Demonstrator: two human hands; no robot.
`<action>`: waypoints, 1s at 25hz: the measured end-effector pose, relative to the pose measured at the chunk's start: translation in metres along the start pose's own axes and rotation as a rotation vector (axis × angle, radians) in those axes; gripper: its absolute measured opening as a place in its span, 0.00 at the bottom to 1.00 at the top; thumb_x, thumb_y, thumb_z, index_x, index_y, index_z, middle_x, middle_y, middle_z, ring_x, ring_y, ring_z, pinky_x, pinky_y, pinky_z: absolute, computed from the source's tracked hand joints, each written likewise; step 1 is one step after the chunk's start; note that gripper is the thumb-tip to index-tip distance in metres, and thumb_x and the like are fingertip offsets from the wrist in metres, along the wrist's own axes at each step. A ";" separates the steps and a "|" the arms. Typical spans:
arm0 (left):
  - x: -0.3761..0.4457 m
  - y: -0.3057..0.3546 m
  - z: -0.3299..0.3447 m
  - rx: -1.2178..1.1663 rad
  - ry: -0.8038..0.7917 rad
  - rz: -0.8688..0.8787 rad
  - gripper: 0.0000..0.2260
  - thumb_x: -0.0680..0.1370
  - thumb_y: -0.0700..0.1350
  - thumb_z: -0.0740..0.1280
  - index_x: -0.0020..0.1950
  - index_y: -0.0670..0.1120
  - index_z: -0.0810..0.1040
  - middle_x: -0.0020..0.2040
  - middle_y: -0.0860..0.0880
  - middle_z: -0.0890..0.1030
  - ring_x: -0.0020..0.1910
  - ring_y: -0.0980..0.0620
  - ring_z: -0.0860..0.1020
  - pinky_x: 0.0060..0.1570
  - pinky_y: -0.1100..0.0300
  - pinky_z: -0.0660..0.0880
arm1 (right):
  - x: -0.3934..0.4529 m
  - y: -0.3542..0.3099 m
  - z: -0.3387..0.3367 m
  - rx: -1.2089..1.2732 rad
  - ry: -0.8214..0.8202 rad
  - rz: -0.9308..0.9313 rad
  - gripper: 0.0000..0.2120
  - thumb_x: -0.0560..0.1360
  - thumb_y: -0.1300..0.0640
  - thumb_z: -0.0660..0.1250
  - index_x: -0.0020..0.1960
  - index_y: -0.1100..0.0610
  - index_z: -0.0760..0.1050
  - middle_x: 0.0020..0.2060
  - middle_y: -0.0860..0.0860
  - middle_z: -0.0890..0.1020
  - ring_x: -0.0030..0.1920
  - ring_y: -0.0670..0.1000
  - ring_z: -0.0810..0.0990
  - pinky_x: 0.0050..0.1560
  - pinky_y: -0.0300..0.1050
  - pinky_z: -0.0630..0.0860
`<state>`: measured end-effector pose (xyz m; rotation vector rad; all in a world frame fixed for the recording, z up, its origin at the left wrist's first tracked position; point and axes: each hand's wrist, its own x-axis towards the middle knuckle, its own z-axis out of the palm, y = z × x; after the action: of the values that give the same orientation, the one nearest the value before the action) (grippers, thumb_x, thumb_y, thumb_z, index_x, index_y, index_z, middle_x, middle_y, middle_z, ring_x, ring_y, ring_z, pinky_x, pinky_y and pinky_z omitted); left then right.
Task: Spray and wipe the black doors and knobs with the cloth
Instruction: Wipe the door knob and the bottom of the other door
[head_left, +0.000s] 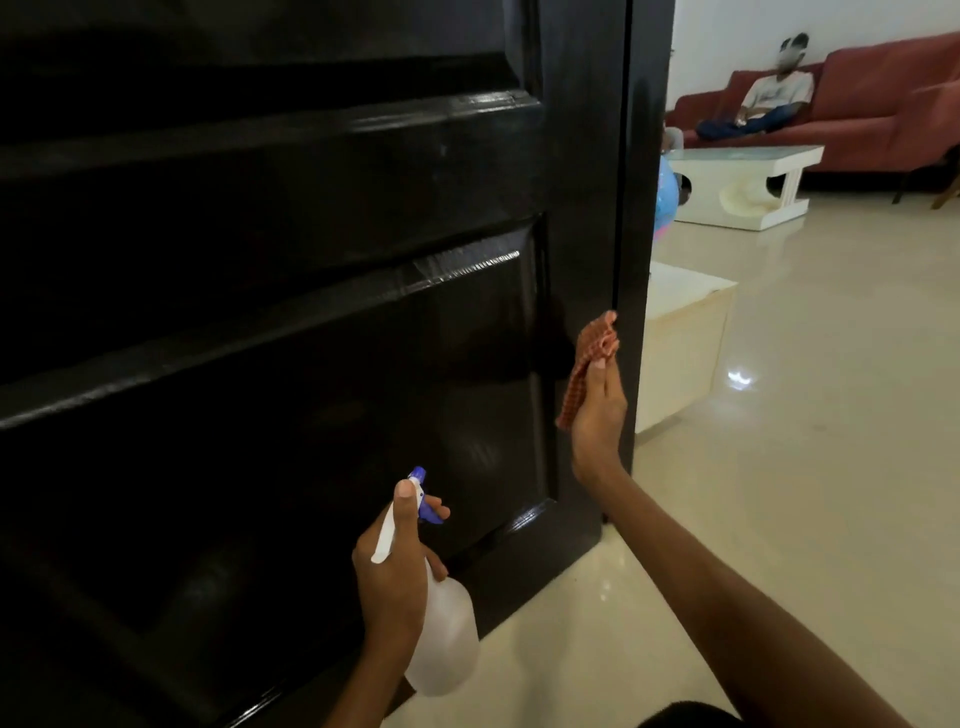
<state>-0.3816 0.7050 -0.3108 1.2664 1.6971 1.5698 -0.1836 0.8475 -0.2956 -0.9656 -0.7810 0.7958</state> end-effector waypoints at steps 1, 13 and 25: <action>0.005 0.012 -0.008 -0.022 0.010 0.011 0.24 0.78 0.64 0.54 0.45 0.49 0.82 0.35 0.52 0.84 0.25 0.48 0.78 0.34 0.55 0.78 | 0.002 -0.020 0.013 0.011 -0.013 -0.069 0.22 0.88 0.50 0.54 0.81 0.50 0.64 0.73 0.50 0.75 0.73 0.51 0.73 0.76 0.52 0.68; 0.010 0.269 -0.184 -0.111 0.204 -0.232 0.39 0.63 0.80 0.60 0.42 0.44 0.84 0.42 0.51 0.86 0.21 0.45 0.74 0.24 0.59 0.73 | -0.132 -0.217 0.118 0.095 0.086 0.339 0.19 0.84 0.42 0.59 0.73 0.46 0.74 0.69 0.53 0.79 0.70 0.55 0.76 0.67 0.49 0.77; -0.002 0.553 -0.380 -0.142 0.379 -0.523 0.28 0.72 0.65 0.56 0.44 0.44 0.84 0.44 0.46 0.86 0.40 0.41 0.80 0.34 0.55 0.78 | -0.234 -0.526 0.266 -0.093 -0.207 0.410 0.27 0.84 0.44 0.56 0.80 0.51 0.67 0.73 0.51 0.75 0.73 0.54 0.73 0.75 0.52 0.68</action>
<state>-0.5424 0.4644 0.2948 0.4116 1.8975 1.6215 -0.4043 0.5698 0.2305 -1.1584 -0.8143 1.2390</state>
